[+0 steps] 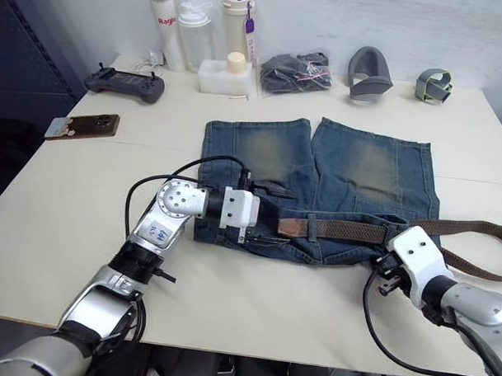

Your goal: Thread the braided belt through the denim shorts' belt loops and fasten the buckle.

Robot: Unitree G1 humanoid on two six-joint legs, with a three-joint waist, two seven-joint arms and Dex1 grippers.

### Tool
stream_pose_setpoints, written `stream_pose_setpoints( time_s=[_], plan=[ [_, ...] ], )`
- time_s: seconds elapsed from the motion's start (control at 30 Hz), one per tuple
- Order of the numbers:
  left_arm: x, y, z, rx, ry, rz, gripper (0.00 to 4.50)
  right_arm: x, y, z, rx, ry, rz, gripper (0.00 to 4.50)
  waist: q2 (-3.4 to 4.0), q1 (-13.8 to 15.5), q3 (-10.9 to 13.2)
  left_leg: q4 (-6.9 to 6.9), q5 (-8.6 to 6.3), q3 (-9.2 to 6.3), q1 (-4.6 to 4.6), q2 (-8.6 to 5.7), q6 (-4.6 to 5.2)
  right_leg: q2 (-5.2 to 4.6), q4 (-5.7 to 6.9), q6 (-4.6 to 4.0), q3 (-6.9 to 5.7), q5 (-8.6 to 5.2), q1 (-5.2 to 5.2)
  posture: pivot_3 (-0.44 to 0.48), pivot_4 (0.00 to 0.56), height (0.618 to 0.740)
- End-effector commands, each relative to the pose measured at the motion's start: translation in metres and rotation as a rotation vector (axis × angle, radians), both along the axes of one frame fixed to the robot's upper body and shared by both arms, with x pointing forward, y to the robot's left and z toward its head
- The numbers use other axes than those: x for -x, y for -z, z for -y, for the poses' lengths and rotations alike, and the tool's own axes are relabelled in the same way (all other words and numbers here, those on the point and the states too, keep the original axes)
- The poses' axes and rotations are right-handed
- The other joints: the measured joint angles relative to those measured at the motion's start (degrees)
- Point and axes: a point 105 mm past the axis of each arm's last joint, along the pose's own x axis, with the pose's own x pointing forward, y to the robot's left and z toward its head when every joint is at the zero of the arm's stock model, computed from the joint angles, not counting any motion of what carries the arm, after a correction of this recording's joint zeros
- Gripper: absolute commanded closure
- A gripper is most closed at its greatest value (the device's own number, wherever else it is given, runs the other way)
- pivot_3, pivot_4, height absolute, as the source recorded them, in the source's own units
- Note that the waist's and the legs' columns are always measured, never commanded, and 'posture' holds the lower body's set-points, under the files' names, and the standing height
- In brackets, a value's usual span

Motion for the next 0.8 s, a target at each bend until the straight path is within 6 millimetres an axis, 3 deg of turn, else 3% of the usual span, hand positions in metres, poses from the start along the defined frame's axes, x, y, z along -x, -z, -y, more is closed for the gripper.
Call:
stream_pose_setpoints(
  time_s=[0.03,0.2,0.43,0.73,0.8],
  plan=[
    [0.001,-0.006,0.009,-0.012,0.036,0.166,0.0,0.0,-0.001,0.005,0.014,0.043,0.0,4.48,0.0,0.0,0.0,0.0,0.0,0.0,0.0,0.0,0.0,0.0,0.0,0.0,0.0,0.0,-0.01,0.0,0.15,0.648],
    [0.005,0.005,0.008,-0.094,0.091,0.437,0.0,0.001,-0.005,0.003,-0.008,0.066,0.013,4.48,-0.01,0.0,0.0,-0.02,0.0,0.01,0.0,0.0,-0.01,-0.03,0.0,0.01,-0.03,0.0,-0.02,0.0,0.15,0.648],
    [0.011,-0.025,0.005,0.039,0.087,0.647,0.0,0.002,-0.003,0.0,-0.02,0.078,0.006,4.48,0.0,0.0,0.0,-0.03,0.0,0.01,0.0,-0.01,-0.01,-0.05,0.0,0.03,-0.04,0.02,-0.03,0.0,0.15,0.648],
    [0.017,-0.03,0.007,0.087,0.087,0.729,0.0,-0.001,-0.002,-0.002,-0.019,0.075,-0.003,4.48,0.0,0.0,0.0,-0.04,0.0,0.02,0.0,-0.02,-0.01,-0.03,0.01,0.06,-0.08,0.03,-0.02,0.0,0.15,0.648],
    [0.017,-0.03,0.008,0.09,0.089,0.732,0.5,-0.001,-0.002,-0.003,-0.019,0.074,-0.005,4.5,0.0,0.0,0.0,-0.04,0.0,0.03,0.0,-0.02,-0.01,-0.03,0.01,0.06,-0.1,0.03,-0.02,0.0,0.15,0.648]
  ],
)
